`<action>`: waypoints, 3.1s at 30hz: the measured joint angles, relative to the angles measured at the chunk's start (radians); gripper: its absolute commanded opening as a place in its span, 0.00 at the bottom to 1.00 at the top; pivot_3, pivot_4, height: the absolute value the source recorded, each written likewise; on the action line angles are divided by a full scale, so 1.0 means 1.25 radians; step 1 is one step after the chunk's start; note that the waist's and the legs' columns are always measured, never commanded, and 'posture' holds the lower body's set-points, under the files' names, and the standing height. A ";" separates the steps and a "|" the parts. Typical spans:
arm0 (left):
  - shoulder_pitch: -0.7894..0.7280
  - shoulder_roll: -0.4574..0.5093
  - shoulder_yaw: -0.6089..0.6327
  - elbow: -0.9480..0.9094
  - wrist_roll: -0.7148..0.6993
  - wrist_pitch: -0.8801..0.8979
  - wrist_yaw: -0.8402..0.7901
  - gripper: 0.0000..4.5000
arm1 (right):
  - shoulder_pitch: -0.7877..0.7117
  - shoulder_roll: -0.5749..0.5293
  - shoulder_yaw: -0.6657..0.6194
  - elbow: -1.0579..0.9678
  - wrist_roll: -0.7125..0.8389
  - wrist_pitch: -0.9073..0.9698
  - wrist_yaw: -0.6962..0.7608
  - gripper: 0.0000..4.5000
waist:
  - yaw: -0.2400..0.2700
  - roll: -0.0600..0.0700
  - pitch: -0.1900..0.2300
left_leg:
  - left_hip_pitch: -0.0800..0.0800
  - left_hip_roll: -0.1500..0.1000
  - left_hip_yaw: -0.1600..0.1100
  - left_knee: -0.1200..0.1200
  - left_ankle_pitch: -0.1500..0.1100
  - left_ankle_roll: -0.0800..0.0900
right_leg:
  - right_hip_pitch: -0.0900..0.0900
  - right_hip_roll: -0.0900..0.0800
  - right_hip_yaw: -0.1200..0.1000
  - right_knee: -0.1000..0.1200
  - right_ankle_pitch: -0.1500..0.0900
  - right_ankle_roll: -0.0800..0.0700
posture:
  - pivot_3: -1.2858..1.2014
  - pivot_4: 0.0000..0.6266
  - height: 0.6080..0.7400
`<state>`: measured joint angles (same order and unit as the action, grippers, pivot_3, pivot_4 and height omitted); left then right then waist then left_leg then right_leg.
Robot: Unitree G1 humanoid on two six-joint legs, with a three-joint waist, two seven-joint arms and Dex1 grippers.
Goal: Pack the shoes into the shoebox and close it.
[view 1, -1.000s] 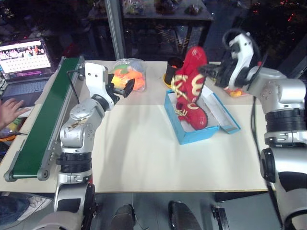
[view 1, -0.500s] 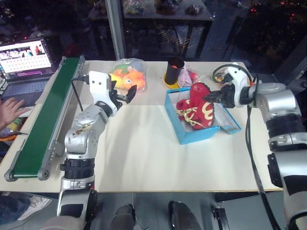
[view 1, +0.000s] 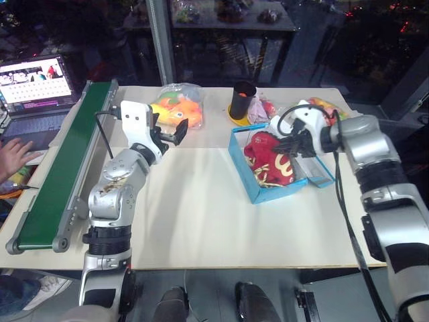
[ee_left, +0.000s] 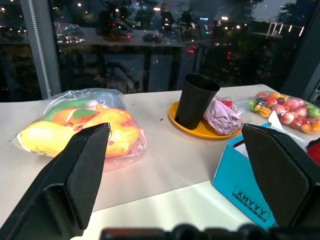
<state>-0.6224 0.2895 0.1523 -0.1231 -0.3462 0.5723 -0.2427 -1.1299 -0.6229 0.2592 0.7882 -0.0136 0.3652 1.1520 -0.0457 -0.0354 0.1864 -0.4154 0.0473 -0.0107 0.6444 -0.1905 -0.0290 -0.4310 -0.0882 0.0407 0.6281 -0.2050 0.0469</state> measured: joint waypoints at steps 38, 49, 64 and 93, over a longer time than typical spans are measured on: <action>0.043 0.143 -0.108 -0.060 -0.003 0.063 -0.171 1.00 | -0.066 0.180 -0.100 0.147 -0.062 0.066 -0.039 0.99 | -0.008 -0.004 -0.003 | 0.005 0.000 -0.003 -0.001 0.001 -0.002 | 0.003 0.002 0.001 0.003 -0.002 -0.002 | 0.52 0.24 0.95; -0.077 0.189 -0.259 0.095 0.025 -0.058 -0.481 1.00 | 0.274 -0.020 -0.349 -0.742 0.107 0.696 -0.133 0.83 | 0.040 -0.002 -0.002 | -0.005 0.000 -0.007 -0.001 0.000 0.000 | 0.001 0.002 -0.003 -0.002 -0.003 -0.001 | 0.52 0.24 0.95; -0.205 0.170 -0.302 0.267 0.063 -0.150 -0.673 1.00 | 0.907 0.352 -0.573 -0.858 0.153 0.337 -0.374 0.01 | 0.001 0.002 -0.002 | 0.005 0.000 -0.010 0.001 0.002 0.000 | 0.006 0.009 0.005 0.002 -0.006 0.004 | 0.52 0.24 0.95; -0.193 0.190 -0.249 0.168 0.056 -0.053 -0.597 1.00 | 0.728 0.201 -0.403 -0.262 -0.068 -0.625 -0.766 0.01 | 0.000 0.003 -0.002 | 0.006 0.000 -0.011 -0.001 0.002 0.000 | 0.006 0.010 0.007 0.002 -0.007 0.003 | 0.52 0.24 0.95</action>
<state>-0.8639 0.5272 -0.1589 0.0867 -0.2762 0.5055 -0.9890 -0.2202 -0.3712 -0.2445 0.4607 -0.0992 -0.4166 0.1949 -0.0457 -0.0320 0.1845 -0.4085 0.0473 -0.0240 0.6428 -0.1883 -0.0287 -0.4232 -0.0761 0.0495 0.6301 -0.2139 0.0509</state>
